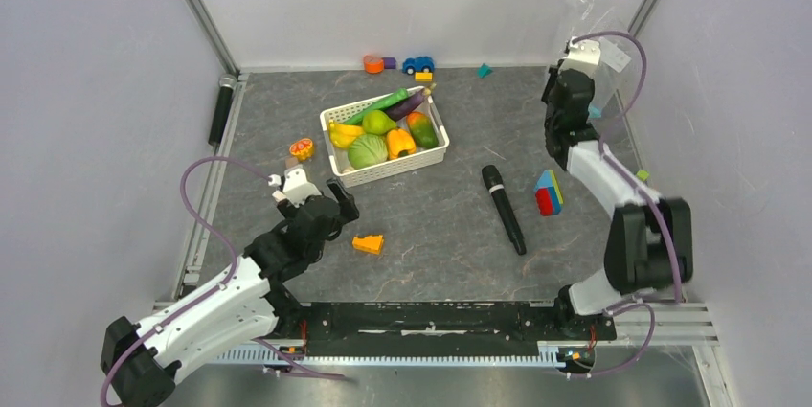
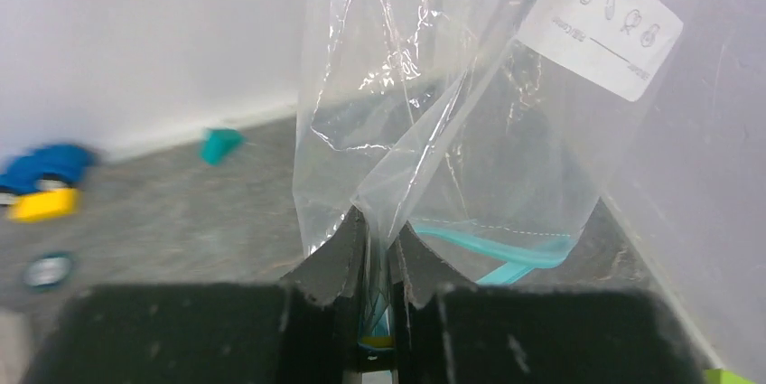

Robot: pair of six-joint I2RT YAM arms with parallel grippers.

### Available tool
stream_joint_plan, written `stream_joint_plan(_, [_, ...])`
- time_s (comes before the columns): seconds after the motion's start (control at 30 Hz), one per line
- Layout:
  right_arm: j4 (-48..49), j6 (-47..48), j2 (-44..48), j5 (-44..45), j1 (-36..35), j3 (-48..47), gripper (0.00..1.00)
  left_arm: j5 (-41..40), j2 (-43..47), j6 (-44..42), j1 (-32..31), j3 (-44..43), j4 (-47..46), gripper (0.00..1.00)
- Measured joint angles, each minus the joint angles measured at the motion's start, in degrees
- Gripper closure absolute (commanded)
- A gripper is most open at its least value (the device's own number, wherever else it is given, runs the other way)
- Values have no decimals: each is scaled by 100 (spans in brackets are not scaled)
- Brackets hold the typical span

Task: Place the food in the zip-top bag and seal the zipper
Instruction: Pick up the zipper food storage bag at the corner of the board, then open the zipper of the food storage bag.

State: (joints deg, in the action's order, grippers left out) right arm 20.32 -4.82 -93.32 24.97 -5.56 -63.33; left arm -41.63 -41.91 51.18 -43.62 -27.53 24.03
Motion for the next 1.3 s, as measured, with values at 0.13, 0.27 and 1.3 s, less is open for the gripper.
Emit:
stream_joint_plan(0.13, [-127, -616, 1464, 70, -577, 680, 100, 686, 22, -363, 0, 0, -455, 0])
stream_joint_plan(0.27, [-588, -1292, 2409, 46, -1217, 1095, 100, 1862, -9, -813, 2, 15, -1493, 0])
stream_joint_plan(1.3, [-1410, -3794, 3832, -1172, -3335, 2347, 100, 1729, -4564, -4430, -1974, -1423, -6002, 36])
